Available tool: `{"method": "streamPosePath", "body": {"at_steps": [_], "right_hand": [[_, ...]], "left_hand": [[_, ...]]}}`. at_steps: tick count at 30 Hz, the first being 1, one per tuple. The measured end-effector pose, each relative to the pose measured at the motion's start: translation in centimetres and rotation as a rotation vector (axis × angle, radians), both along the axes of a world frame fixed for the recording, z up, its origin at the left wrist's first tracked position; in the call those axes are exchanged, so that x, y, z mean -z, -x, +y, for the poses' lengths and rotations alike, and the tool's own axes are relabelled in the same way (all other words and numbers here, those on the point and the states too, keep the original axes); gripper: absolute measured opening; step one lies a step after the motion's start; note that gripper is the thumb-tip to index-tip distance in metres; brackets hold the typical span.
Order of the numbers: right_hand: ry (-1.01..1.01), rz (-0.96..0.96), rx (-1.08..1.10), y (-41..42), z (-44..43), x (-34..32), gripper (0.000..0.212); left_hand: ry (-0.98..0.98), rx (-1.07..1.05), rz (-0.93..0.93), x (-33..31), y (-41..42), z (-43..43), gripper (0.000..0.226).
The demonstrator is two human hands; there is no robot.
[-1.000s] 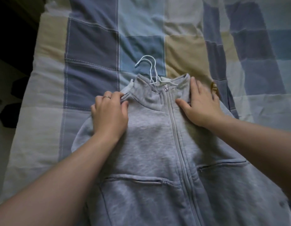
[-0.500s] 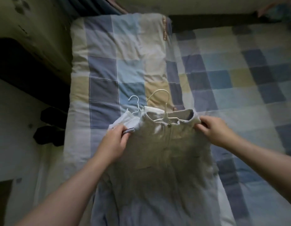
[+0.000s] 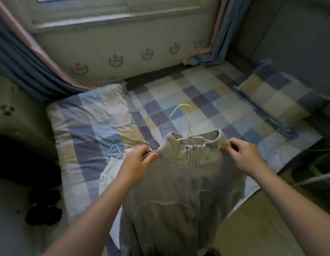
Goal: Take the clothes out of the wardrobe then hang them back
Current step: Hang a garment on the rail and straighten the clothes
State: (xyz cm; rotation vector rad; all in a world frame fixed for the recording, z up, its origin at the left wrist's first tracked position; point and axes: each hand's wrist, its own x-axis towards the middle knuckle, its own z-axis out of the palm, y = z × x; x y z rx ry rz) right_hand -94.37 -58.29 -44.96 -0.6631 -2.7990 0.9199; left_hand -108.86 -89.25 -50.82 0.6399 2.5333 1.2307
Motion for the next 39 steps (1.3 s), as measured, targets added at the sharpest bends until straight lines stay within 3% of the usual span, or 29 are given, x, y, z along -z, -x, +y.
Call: {"method": "streamPosePath", "body": {"at_steps": [11,19,34,39], "right_hand": [[-0.049,0.321,0.349,-20.1,12.7,-9.6,0.019],[-0.116,0.427,0.562,-35.6,24.5,-14.4,0.021],[-0.526,0.495,1.097,-62.3,38.2,-22.7,0.034],[-0.686,0.453,1.295,-69.7,40.6,-26.1,0.030]], "left_hand": [[-0.190,0.295,0.261,-11.0,-9.1,22.2,0.042],[-0.319,0.450,0.397,-17.2,-20.3,40.9,0.043],[-0.612,0.960,0.395,-25.2,-43.5,72.6,0.053],[-0.717,1.186,0.347,-28.4,-52.7,83.6,0.044]]}}
